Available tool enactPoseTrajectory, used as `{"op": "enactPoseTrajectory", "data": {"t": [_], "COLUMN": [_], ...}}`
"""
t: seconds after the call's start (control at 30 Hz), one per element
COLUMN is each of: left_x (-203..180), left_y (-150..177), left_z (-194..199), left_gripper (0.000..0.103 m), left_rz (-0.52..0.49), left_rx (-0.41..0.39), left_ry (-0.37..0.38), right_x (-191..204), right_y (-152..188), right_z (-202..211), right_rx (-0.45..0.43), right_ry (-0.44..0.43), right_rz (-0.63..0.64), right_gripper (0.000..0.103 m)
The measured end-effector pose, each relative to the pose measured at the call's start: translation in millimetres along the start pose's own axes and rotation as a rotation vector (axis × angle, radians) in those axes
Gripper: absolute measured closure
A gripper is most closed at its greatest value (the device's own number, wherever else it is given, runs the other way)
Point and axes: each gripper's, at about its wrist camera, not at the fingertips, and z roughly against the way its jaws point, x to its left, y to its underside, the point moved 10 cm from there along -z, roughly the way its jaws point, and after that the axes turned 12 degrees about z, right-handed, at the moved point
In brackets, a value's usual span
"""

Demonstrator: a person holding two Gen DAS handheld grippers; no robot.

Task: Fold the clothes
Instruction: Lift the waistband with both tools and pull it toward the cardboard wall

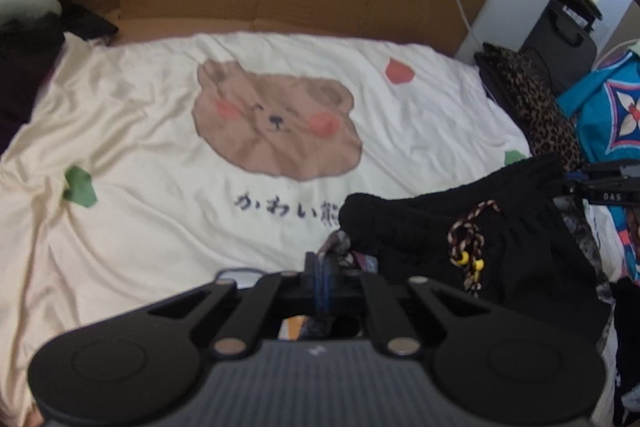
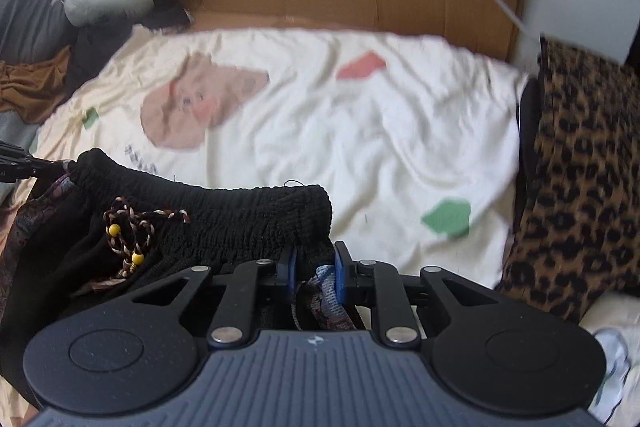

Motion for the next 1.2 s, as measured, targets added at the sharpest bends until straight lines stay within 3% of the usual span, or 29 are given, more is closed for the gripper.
{"op": "enactPoseTrajectory", "data": {"t": [0.23, 0.6, 1.2], "left_x": [15.9, 51.2, 99.8], "left_y": [-27.3, -78.9, -155.5], "left_z": [17.3, 23.2, -29.9], "left_gripper": [0.101, 0.101, 0.101], "left_rz": [0.038, 0.084, 0.086], "left_rx": [-0.072, -0.159, -0.200], "left_ry": [-0.030, -0.087, -0.184], "right_x": [7.9, 13.5, -0.4], "right_y": [-45.7, -116.3, -185.9], "right_z": [3.5, -31.7, -123.0], "right_rx": [-0.052, -0.066, 0.005], "right_ry": [0.000, -0.005, 0.025], "right_rz": [0.067, 0.171, 0.199], "right_gripper": [0.086, 0.086, 0.086]}}
